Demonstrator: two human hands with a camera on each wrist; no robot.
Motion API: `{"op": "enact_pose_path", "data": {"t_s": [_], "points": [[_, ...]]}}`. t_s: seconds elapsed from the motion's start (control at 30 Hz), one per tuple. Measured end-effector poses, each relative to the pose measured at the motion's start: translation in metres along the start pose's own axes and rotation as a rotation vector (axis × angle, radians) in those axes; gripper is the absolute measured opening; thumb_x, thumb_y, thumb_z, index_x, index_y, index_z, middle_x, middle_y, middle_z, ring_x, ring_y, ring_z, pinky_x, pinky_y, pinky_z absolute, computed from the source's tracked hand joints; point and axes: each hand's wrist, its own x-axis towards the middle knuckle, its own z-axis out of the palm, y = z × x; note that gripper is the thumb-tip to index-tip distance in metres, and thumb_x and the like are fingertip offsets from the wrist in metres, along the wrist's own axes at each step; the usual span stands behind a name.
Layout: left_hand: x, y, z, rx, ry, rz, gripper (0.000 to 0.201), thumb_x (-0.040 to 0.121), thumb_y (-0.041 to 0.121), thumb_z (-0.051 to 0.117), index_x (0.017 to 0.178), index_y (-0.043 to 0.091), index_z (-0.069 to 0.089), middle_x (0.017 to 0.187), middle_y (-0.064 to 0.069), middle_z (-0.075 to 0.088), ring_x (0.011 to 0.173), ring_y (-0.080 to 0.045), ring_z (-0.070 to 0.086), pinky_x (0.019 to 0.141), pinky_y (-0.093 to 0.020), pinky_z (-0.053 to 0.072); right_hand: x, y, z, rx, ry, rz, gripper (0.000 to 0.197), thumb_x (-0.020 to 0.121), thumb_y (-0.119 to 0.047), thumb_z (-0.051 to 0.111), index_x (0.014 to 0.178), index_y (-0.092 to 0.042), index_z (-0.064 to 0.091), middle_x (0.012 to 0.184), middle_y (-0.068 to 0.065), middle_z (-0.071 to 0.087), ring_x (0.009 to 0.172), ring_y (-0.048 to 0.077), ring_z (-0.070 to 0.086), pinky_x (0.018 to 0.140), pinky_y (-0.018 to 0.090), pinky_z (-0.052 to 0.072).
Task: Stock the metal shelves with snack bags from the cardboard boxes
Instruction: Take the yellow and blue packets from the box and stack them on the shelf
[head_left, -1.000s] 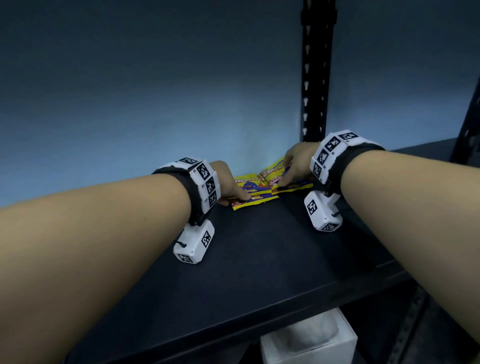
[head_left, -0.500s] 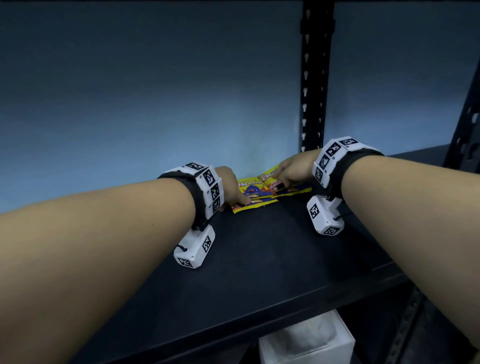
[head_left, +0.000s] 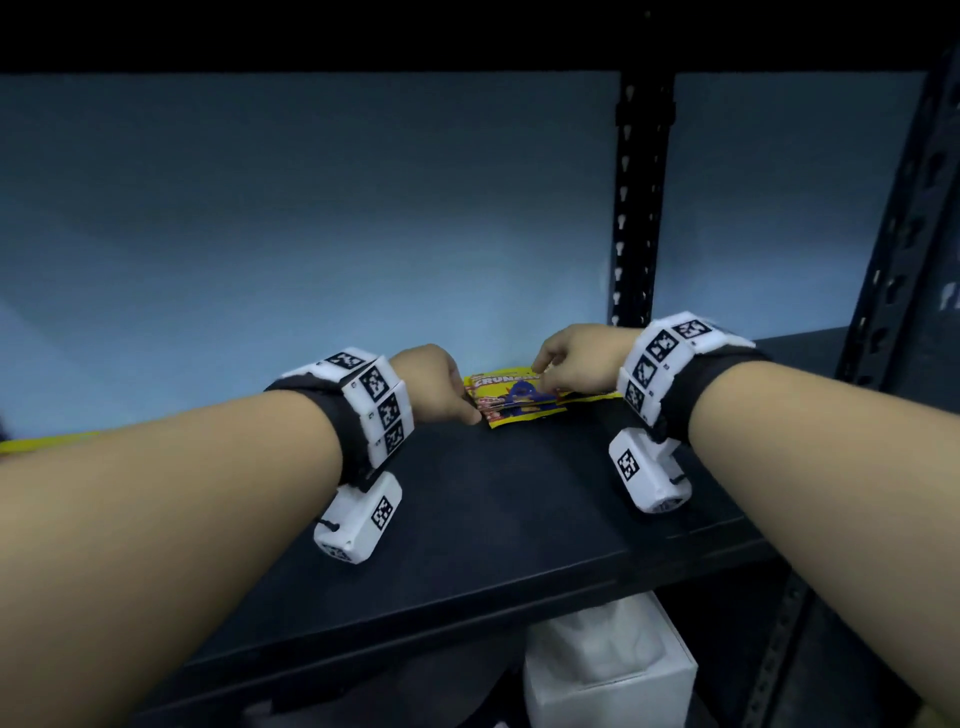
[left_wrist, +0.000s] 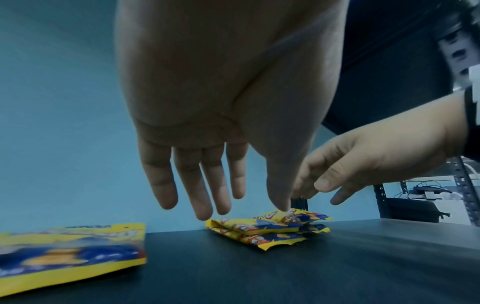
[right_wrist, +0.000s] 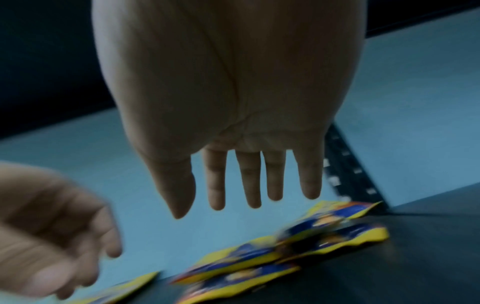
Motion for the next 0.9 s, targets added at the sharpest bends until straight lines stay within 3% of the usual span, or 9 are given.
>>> {"op": "enact_pose_path", "data": {"t_s": [0.1,0.23,0.33,0.43,0.6,0.7,0.83,0.9], "points": [[-0.041,-0.018,-0.009,-0.025,0.072,0.002,0.026,0.079,0.042,0.084,0.09,0.023,0.07,0.08,0.01,0.063,0.078,-0.012,0.059,0.061,-0.024,0.041,-0.025,-0.036,0.017,0.033,0.028,-0.066,0.03,0.087,-0.042,0.076,0.114,-0.028,0.07,0.105,-0.007,0.064,0.093,0.015,0.059,0.077,0.025,0.041],[-0.104,-0.043,-0.018,-0.032,0.106,-0.015,0.027,0.079,0.045,0.083,0.086,0.022,0.071,0.074,0.011,0.062,0.071,-0.01,0.058,0.058,-0.023,0.039,-0.066,-0.081,0.046,0.109,0.105,-0.151,0.014,0.086,-0.034,0.076,0.093,-0.025,0.068,0.08,-0.014,0.06,0.079,0.013,0.058,0.071,0.026,0.042],[-0.158,-0.063,-0.015,-0.128,0.163,-0.01,0.028,0.08,0.047,0.081,0.081,0.022,0.07,0.069,0.008,0.065,0.068,-0.012,0.062,0.061,-0.026,0.046,-0.103,-0.108,0.068,0.257,0.246,-0.198,0.014,0.085,-0.029,0.073,0.075,-0.023,0.065,0.067,-0.009,0.062,0.068,0.006,0.058,0.066,0.028,0.044],[-0.214,-0.082,-0.002,-0.211,0.25,-0.003,0.023,0.083,0.044,0.078,0.078,0.026,0.065,0.065,0.007,0.065,0.062,-0.005,0.06,0.063,-0.029,0.051,-0.146,-0.131,0.094,0.375,0.3,-0.241,0.016,0.085,-0.03,0.069,0.073,-0.023,0.061,0.059,-0.006,0.062,0.061,0.007,0.058,0.06,0.031,0.048],[-0.289,-0.098,0.035,-0.229,0.425,0.137,0.025,0.085,0.036,0.075,0.072,0.027,0.056,0.056,0.007,0.057,0.059,-0.008,0.057,0.055,-0.022,0.043,-0.21,-0.153,0.145,0.386,0.369,-0.319,0.021,0.086,-0.031,0.065,0.072,-0.021,0.054,0.055,-0.005,0.055,0.06,0.012,0.055,0.056,0.034,0.047],[-0.314,-0.107,0.069,-0.288,0.347,0.167,0.026,0.086,0.034,0.076,0.07,0.028,0.056,0.055,0.008,0.055,0.055,-0.008,0.055,0.053,-0.024,0.043,-0.237,-0.153,0.184,0.357,0.272,-0.317,0.02,0.085,-0.033,0.065,0.072,-0.023,0.054,0.056,-0.007,0.055,0.059,0.01,0.055,0.055,0.034,0.046],[-0.331,-0.131,0.126,-0.39,0.083,-0.013,0.022,0.086,0.037,0.077,0.072,0.027,0.063,0.063,0.006,0.063,0.057,-0.004,0.056,0.059,-0.026,0.049,-0.247,-0.139,0.235,0.291,-0.133,-0.238,0.004,0.085,-0.031,0.067,0.085,-0.029,0.064,0.07,-0.009,0.064,0.067,0.007,0.06,0.064,0.034,0.054],[-0.334,-0.145,0.151,-0.366,-0.047,-0.07,0.018,0.085,0.036,0.077,0.075,0.026,0.066,0.068,0.008,0.067,0.063,-0.003,0.061,0.065,-0.026,0.053,-0.245,-0.132,0.258,0.234,-0.305,-0.216,0.006,0.086,-0.027,0.068,0.092,-0.025,0.069,0.079,-0.01,0.066,0.074,0.005,0.06,0.073,0.031,0.055]]}}
